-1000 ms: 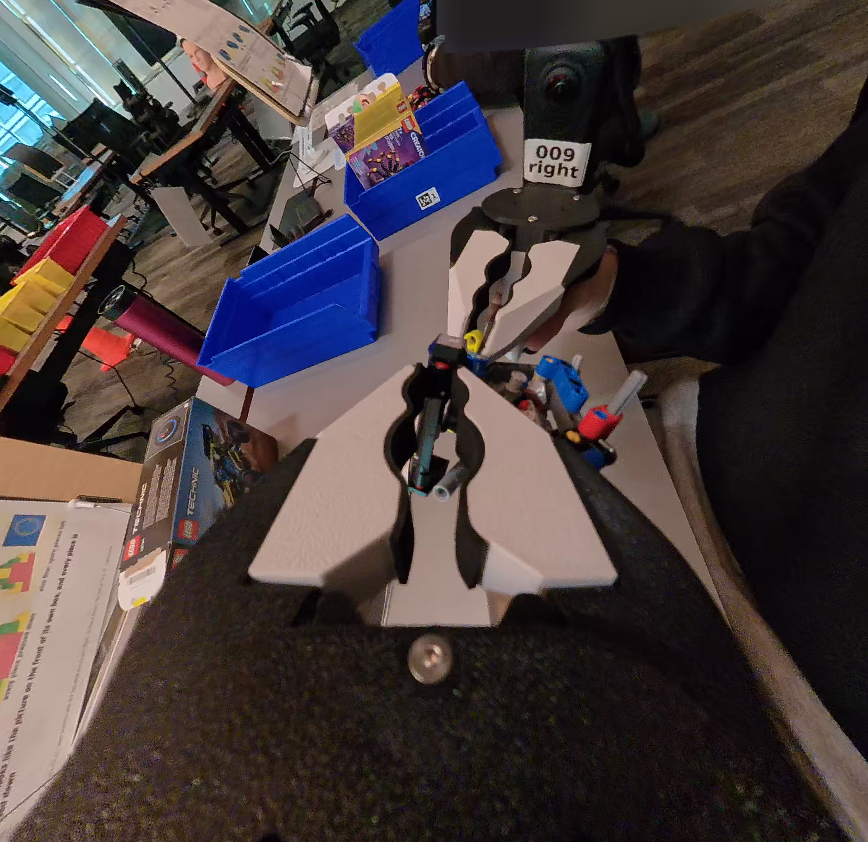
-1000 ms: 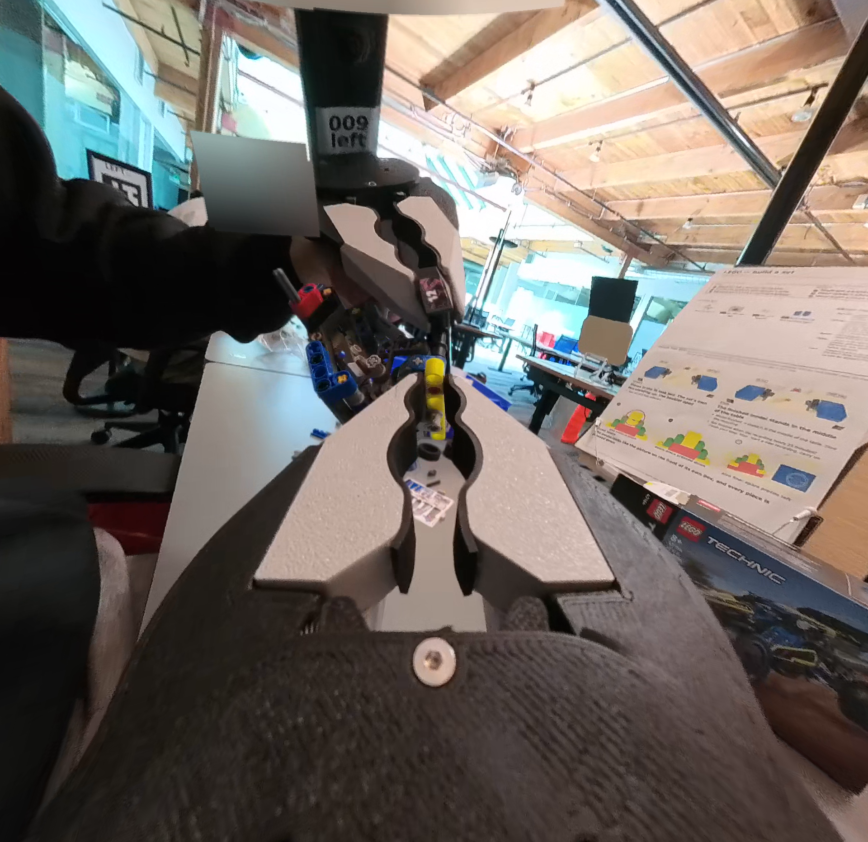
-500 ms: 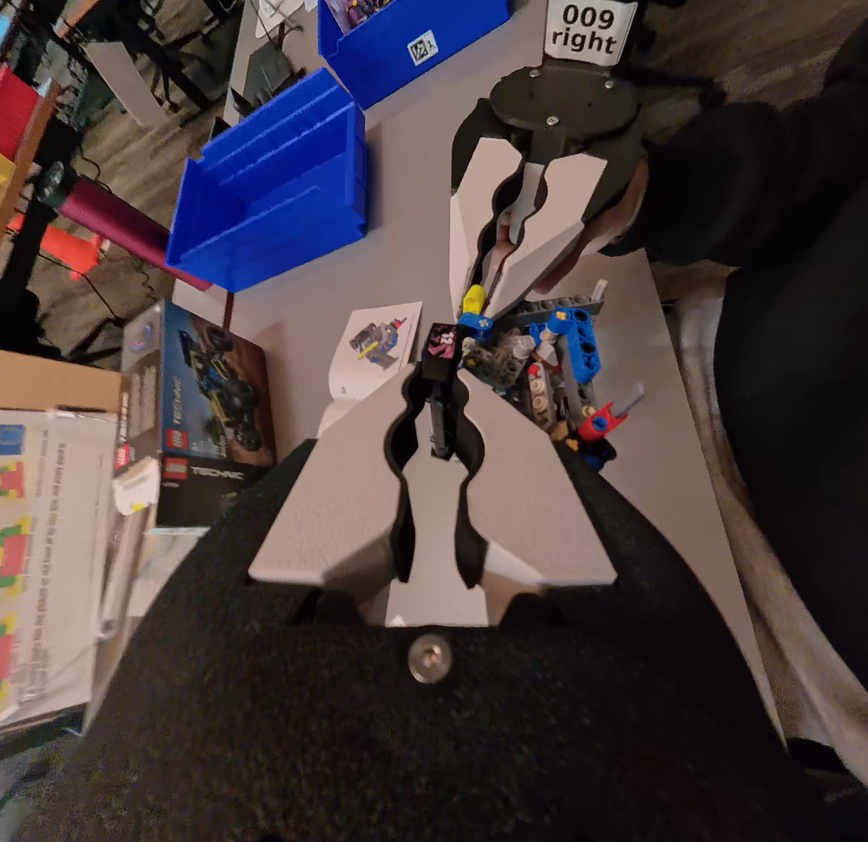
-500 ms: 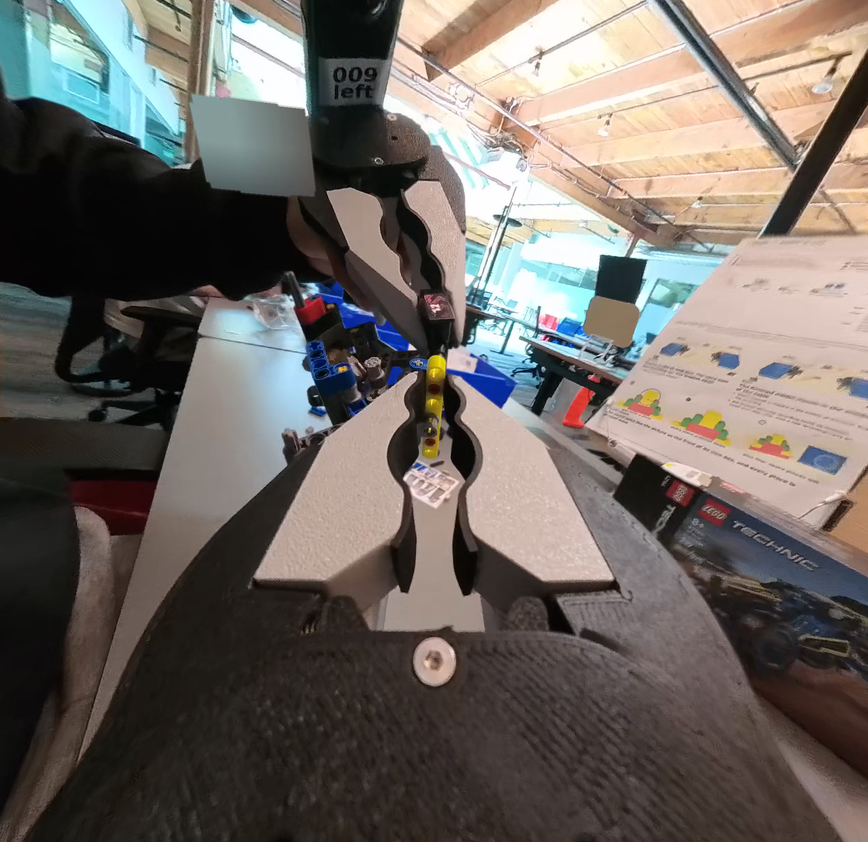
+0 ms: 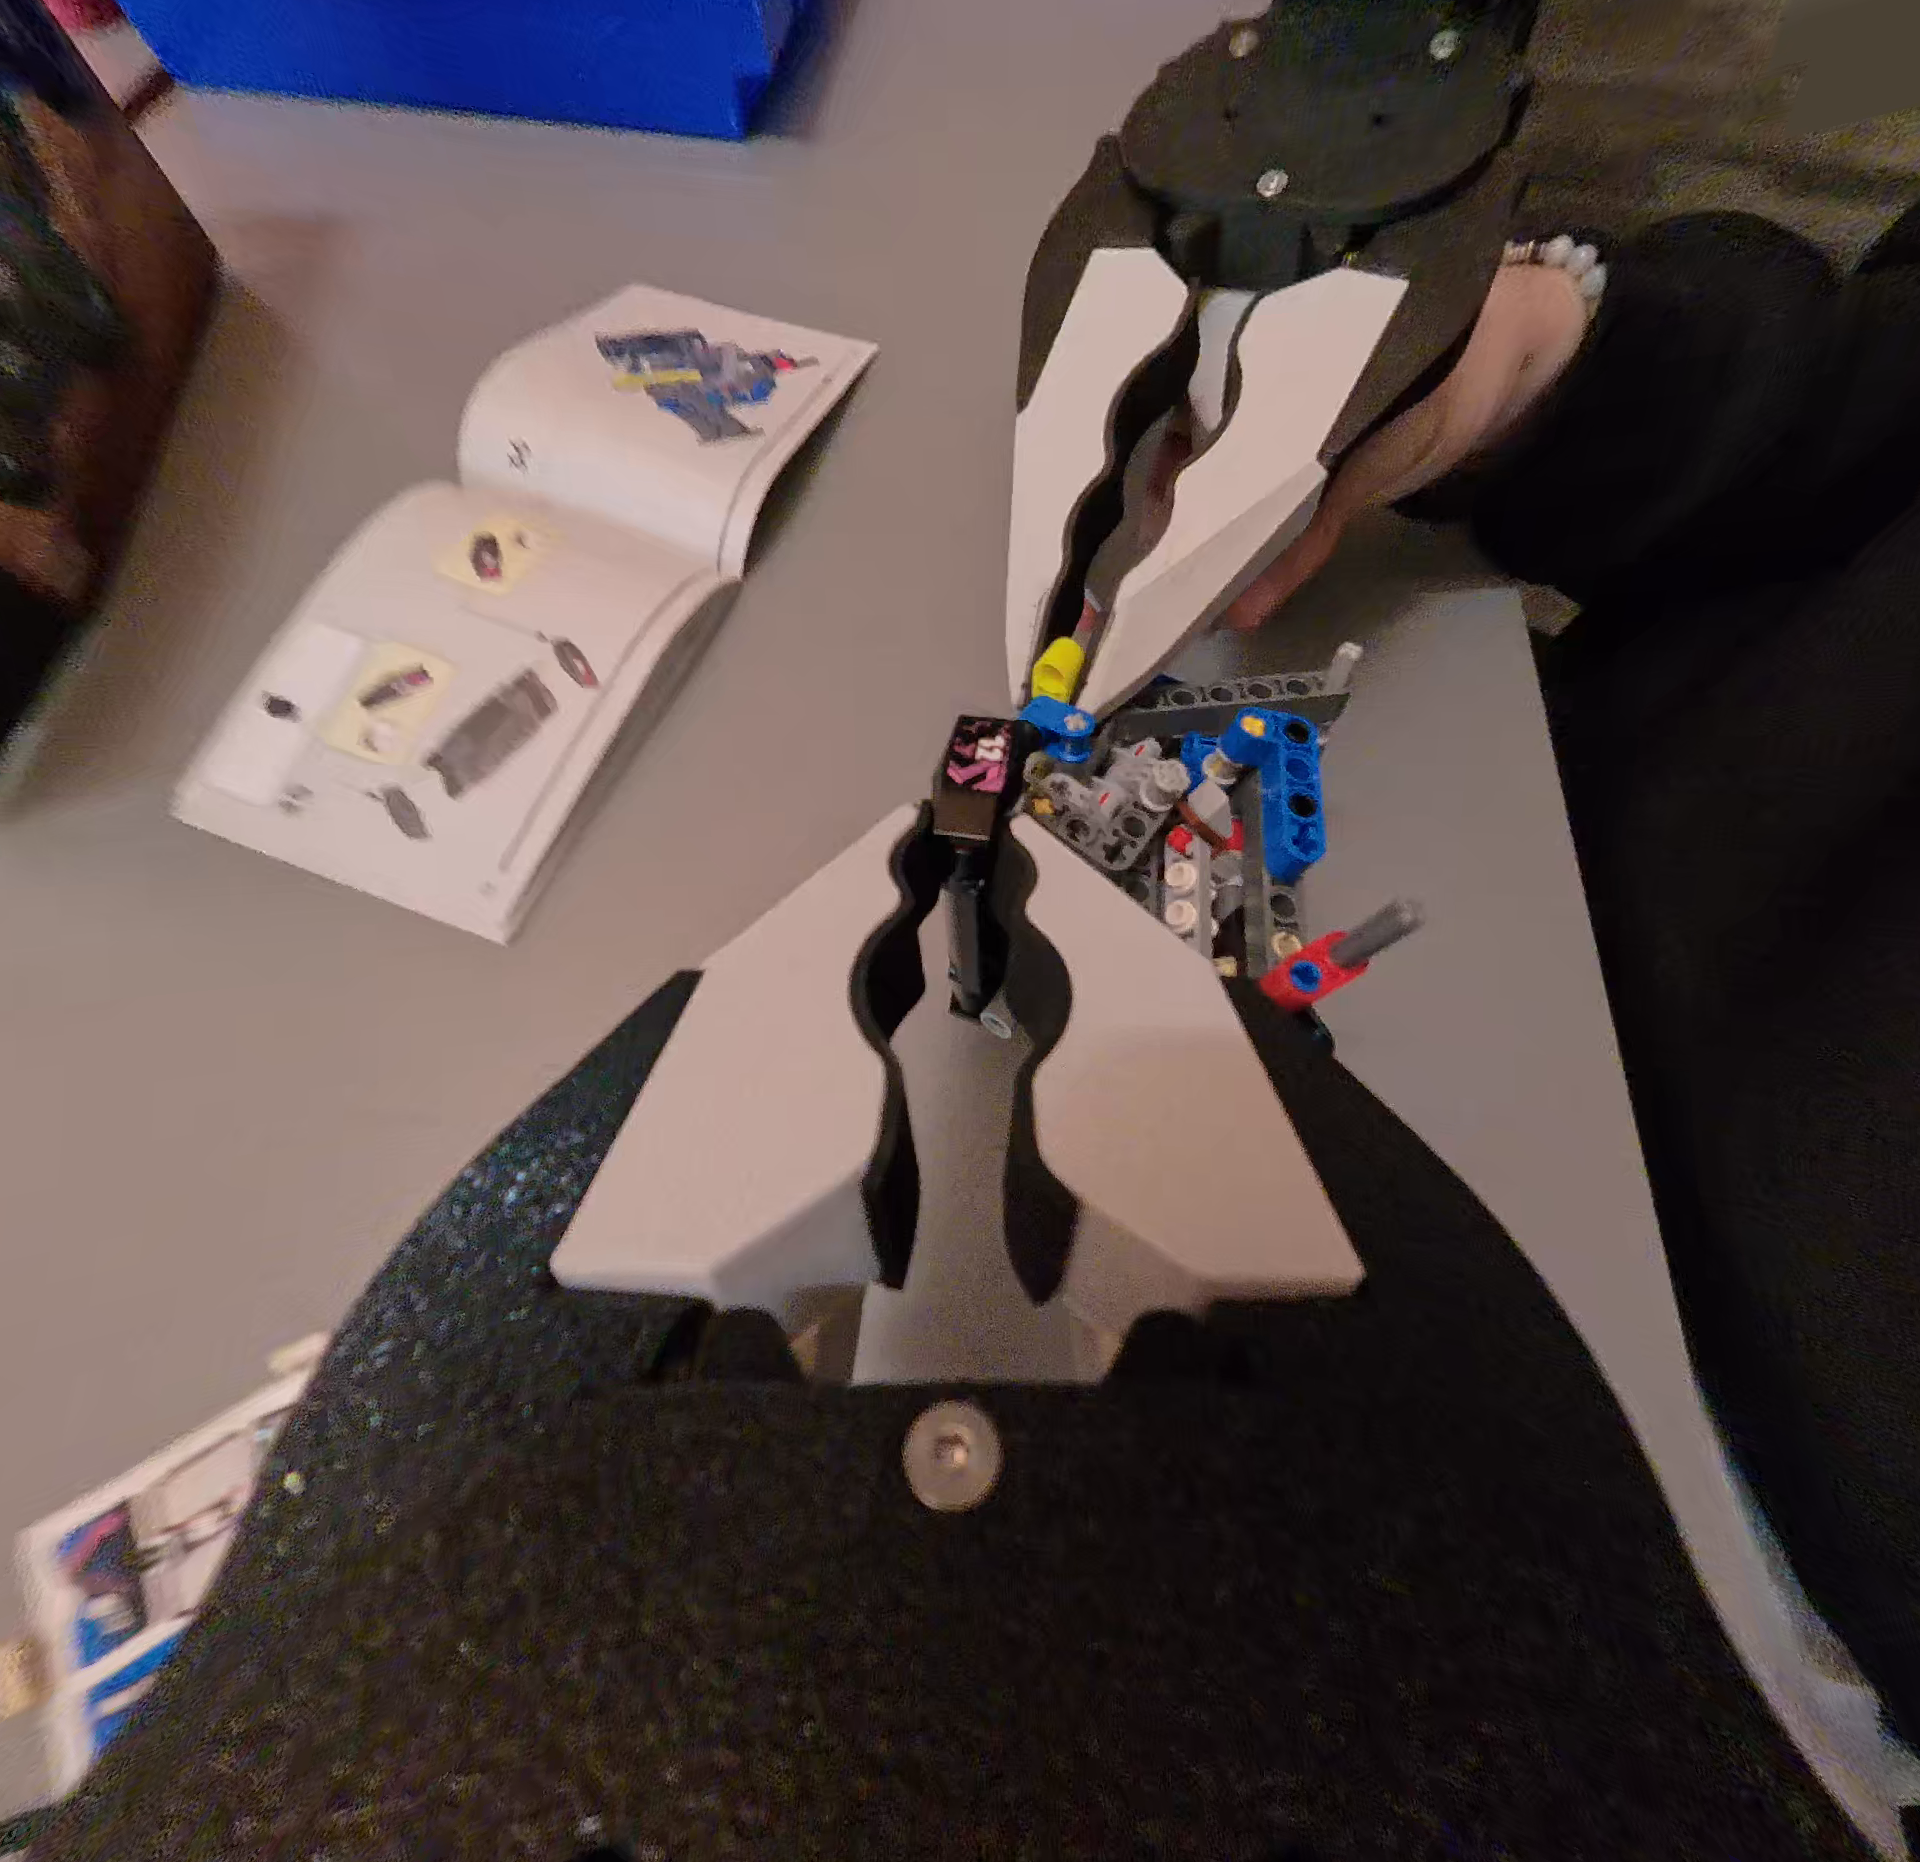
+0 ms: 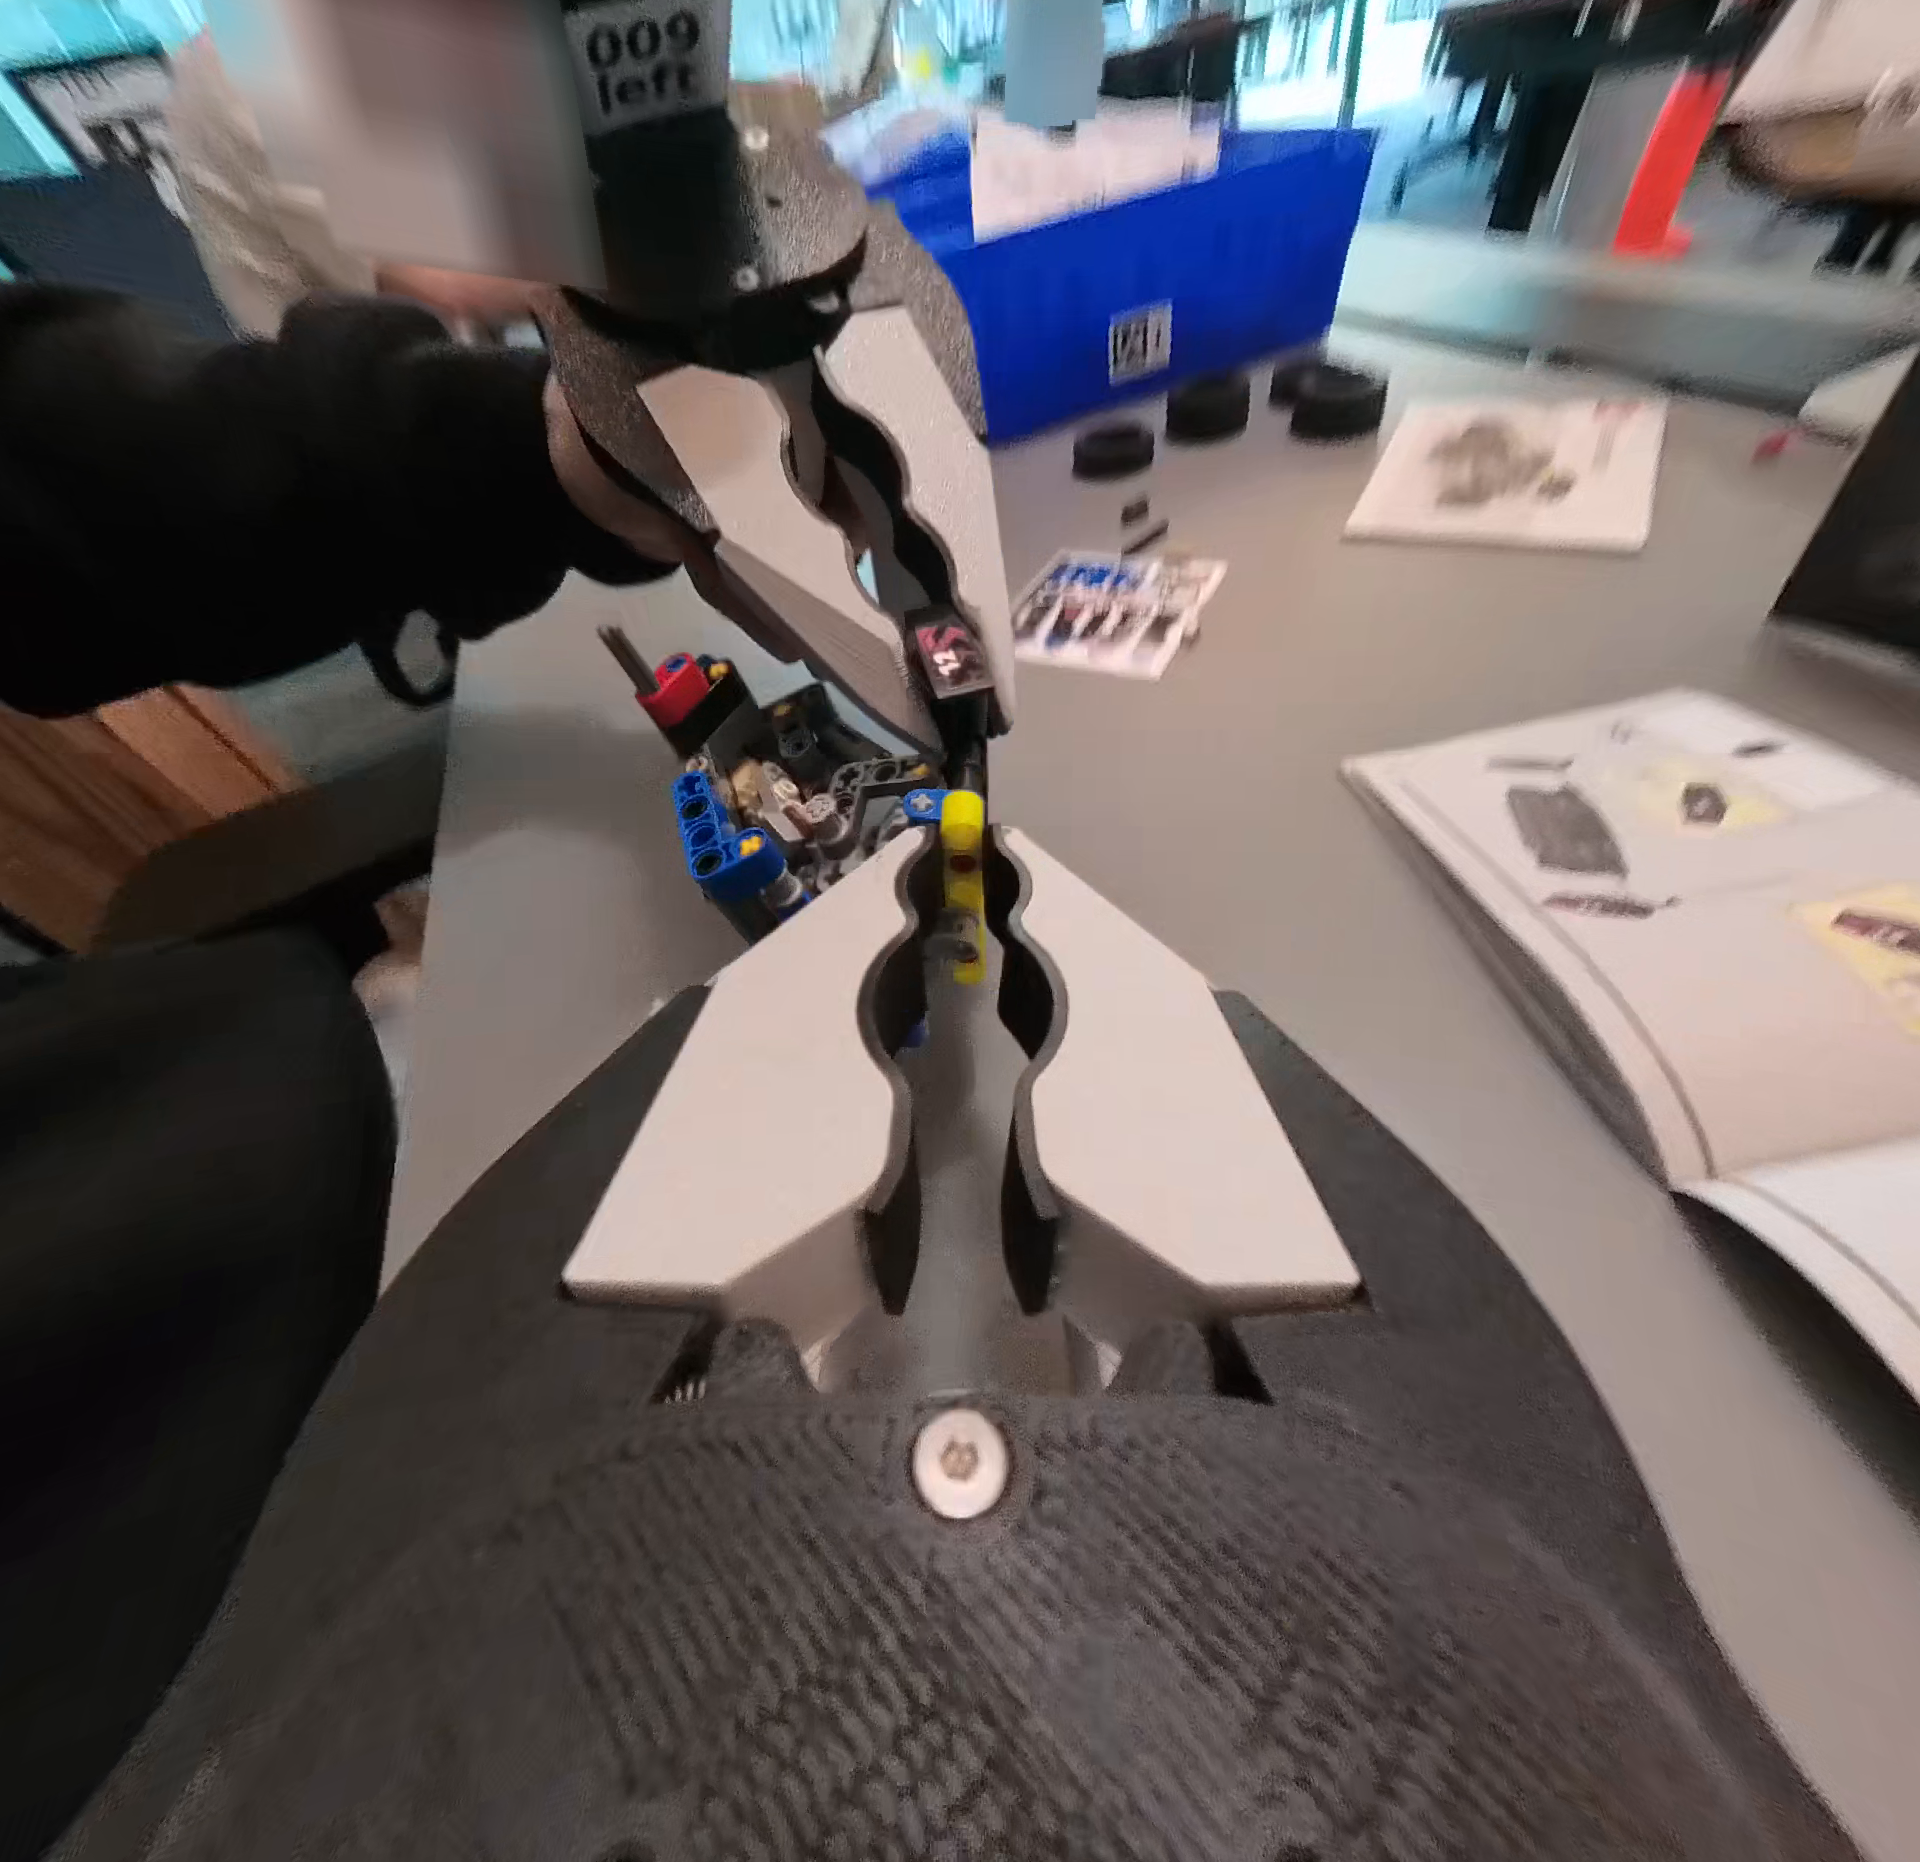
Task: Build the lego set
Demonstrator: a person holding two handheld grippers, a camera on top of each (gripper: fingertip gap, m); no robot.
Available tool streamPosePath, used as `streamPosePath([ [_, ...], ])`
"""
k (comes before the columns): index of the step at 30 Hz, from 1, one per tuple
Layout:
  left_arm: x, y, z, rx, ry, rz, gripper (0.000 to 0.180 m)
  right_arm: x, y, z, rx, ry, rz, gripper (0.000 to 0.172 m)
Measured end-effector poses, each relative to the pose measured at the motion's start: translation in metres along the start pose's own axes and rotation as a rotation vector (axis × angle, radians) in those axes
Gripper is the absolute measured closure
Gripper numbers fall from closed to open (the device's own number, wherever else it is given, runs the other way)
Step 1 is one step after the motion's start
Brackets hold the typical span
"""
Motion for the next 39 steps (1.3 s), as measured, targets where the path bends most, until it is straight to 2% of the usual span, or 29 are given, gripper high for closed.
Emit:
streamPosePath([
  [4,0.009,-0.012,-0.030,-0.011,0.161,-0.078,0.174,-0.011,-0.013,-0.008,0.159,-0.151,0.022,0.167],
  [13,0.031,-0.017,-0.039,0.093,0.434,-0.205,0.173,-0.039,-0.021,-0.013,0.103,-0.476,0.156,0.167],
  [18,0.036,-0.025,-0.050,0.143,0.741,-0.311,0.173,-0.049,-0.021,-0.022,0.067,-0.681,0.227,0.167],
  [23,0.020,-0.023,-0.070,0.140,1.118,-0.358,0.172,-0.037,-0.022,-0.031,0.015,-0.856,0.225,0.167],
  [24,0.014,-0.021,-0.072,0.141,1.148,-0.355,0.172,-0.033,-0.022,-0.033,0.004,-0.886,0.232,0.167],
  [28,-0.016,-0.010,-0.076,0.143,1.205,-0.315,0.172,-0.012,-0.021,-0.043,-0.005,-0.979,0.255,0.167],
  [32,-0.039,-0.004,-0.078,0.192,1.097,-0.329,0.172,0.004,-0.019,-0.049,0.015,-1.002,0.282,0.166],
  [39,-0.041,-0.001,-0.084,0.222,1.112,-0.389,0.171,0.010,-0.023,-0.052,-0.006,-1.048,0.267,0.166],
])
Point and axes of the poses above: each gripper's, where its closed fingertips meet, y back along the fingers, z out of its top, x = y × z across the jaws, the point moved 10 cm from there along y, back along the fingers, and after that the axes turned 12 degrees about z, right-handed, at the moved point
